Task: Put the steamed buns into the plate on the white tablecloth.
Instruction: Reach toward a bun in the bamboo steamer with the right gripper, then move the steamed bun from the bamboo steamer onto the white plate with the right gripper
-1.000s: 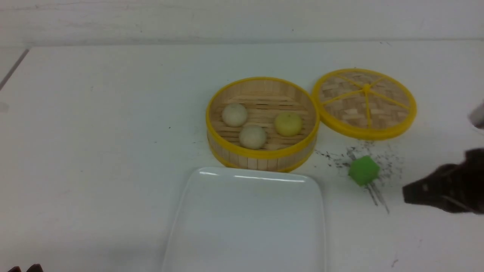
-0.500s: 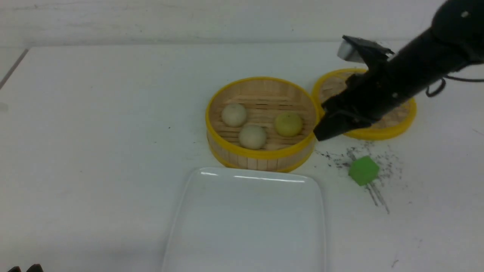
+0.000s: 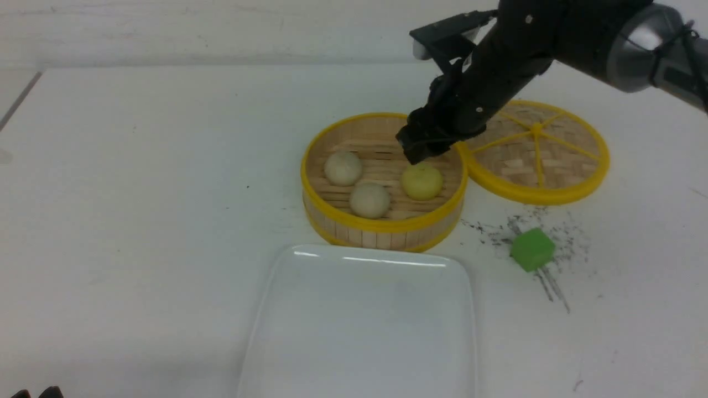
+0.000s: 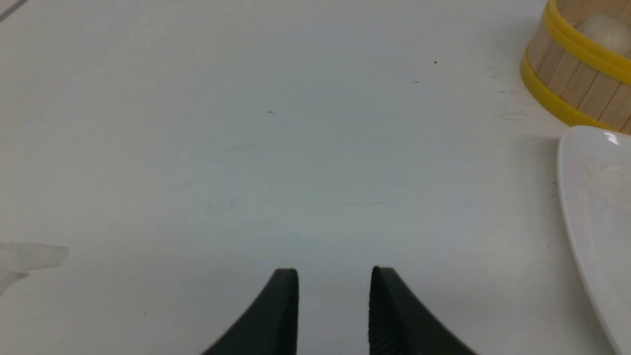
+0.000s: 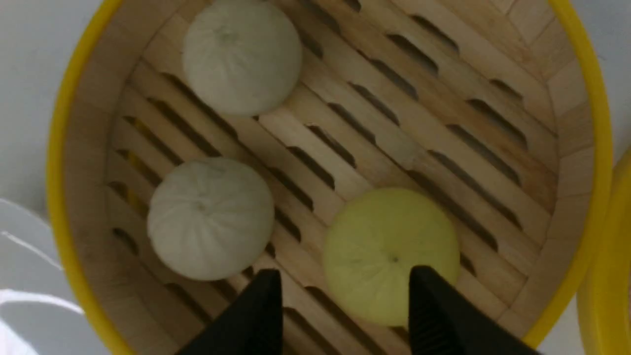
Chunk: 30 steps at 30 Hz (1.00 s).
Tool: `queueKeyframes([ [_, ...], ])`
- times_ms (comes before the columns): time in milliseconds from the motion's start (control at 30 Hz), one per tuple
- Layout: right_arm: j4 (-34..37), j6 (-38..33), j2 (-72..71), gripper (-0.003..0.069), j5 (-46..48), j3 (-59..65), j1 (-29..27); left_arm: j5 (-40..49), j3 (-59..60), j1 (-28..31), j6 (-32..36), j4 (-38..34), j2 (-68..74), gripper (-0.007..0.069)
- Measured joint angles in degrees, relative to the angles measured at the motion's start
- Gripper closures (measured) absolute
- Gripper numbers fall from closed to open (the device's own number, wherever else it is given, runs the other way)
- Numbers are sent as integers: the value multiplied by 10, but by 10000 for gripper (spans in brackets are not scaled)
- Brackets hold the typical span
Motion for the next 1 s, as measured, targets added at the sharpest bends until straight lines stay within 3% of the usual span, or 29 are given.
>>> queueKeyframes([
  [200, -22, 2, 36, 267, -30, 0, -1, 0, 0, 0, 0, 0, 0, 386],
  [367, -26, 3, 64, 344, -53, 0, -1, 0, 0, 0, 0, 0, 0, 385],
  [533, -30, 3, 63, 591, -50, -1, -1, 0, 0, 0, 0, 0, 0, 385],
  [600, -32, 3, 51, 648, -35, -1, -1, 0, 0, 0, 0, 0, 0, 385],
  [800, -20, 3, -25, 650, 52, 0, -1, 0, 0, 0, 0, 1, 0, 385],
  [1000, 53, 3, -138, 646, 190, 2, 1, 0, 0, 0, 0, 1, 0, 385],
])
